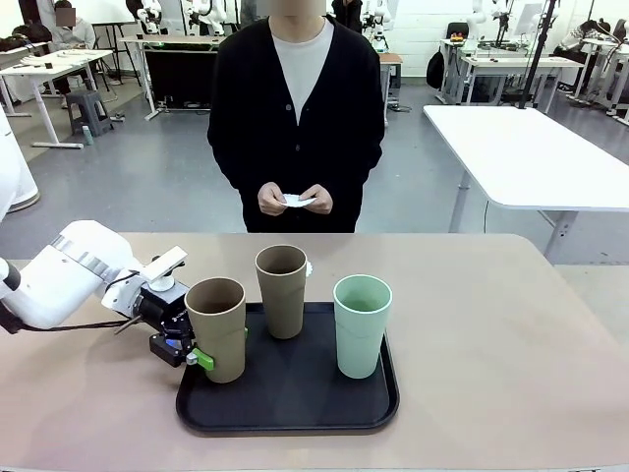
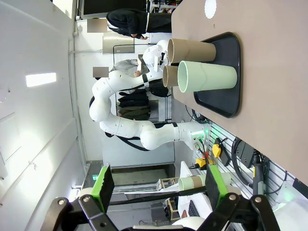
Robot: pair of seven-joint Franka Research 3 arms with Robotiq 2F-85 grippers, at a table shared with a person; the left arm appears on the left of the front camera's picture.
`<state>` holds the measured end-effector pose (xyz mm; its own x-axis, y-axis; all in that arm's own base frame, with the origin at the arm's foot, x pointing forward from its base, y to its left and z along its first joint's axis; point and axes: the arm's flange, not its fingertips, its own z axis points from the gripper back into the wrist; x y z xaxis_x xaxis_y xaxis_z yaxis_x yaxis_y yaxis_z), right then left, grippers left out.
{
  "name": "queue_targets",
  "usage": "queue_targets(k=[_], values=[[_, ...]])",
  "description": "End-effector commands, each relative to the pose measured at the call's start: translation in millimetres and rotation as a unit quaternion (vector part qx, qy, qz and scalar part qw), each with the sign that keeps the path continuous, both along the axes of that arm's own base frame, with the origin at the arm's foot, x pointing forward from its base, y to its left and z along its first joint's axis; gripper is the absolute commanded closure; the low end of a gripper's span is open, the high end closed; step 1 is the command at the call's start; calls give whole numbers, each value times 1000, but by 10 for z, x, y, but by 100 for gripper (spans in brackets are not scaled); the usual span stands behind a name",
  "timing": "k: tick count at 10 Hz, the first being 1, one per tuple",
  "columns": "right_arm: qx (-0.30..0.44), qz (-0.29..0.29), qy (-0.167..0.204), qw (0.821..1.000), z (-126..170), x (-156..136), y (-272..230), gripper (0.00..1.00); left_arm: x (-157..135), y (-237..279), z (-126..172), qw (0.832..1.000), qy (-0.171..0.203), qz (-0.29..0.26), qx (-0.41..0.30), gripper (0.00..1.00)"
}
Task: Place coasters on the table and set cups on them.
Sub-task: Pick up one Reusable plastic cup and place it on a coaster set by the human.
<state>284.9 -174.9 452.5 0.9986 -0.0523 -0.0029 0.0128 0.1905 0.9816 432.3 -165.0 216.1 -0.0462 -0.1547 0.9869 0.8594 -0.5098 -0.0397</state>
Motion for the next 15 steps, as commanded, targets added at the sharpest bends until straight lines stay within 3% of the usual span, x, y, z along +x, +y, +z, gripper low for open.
queue_targets(k=[1,2,3,4,5,6,7,8,9,12,13,15], values=[[2,-1,-2,1000,5,-6,-8,0,-2,-2,-40,1000,-19,-9,-17,100],[2,-1,-2,1000,5,-6,-8,0,-3,-3,-40,1000,-19,-9,-17,100],[2,-1,-2,1000,5,-6,-8,0,-8,0,-42,1000,-19,-8,-17,77],[2,-1,-2,1000,5,-6,-8,0,-10,2,-39,1000,-19,-8,-17,77],[2,-1,-2,1000,5,-6,-8,0,-14,8,-34,1000,-19,-7,-16,100],[2,-1,-2,1000,5,-6,-8,0,-28,21,-24,1000,-15,-4,-12,77],[2,-1,-2,1000,5,-6,-8,0,-109,64,46,1000,15,-1,-5,77],[2,-1,-2,1000,5,-6,-8,0,-250,133,222,1000,25,11,4,77],[2,-1,-2,1000,5,-6,-8,0,-410,243,579,999,29,21,6,77],[2,-1,-2,1000,5,-6,-8,0,-599,578,1486,998,-26,55,-1,77],[2,-1,-2,1000,5,-6,-8,0,-615,680,1657,996,-33,79,1,77],[2,-1,-2,1000,5,-6,-8,0,-546,840,1834,994,-7,111,-1,77]])
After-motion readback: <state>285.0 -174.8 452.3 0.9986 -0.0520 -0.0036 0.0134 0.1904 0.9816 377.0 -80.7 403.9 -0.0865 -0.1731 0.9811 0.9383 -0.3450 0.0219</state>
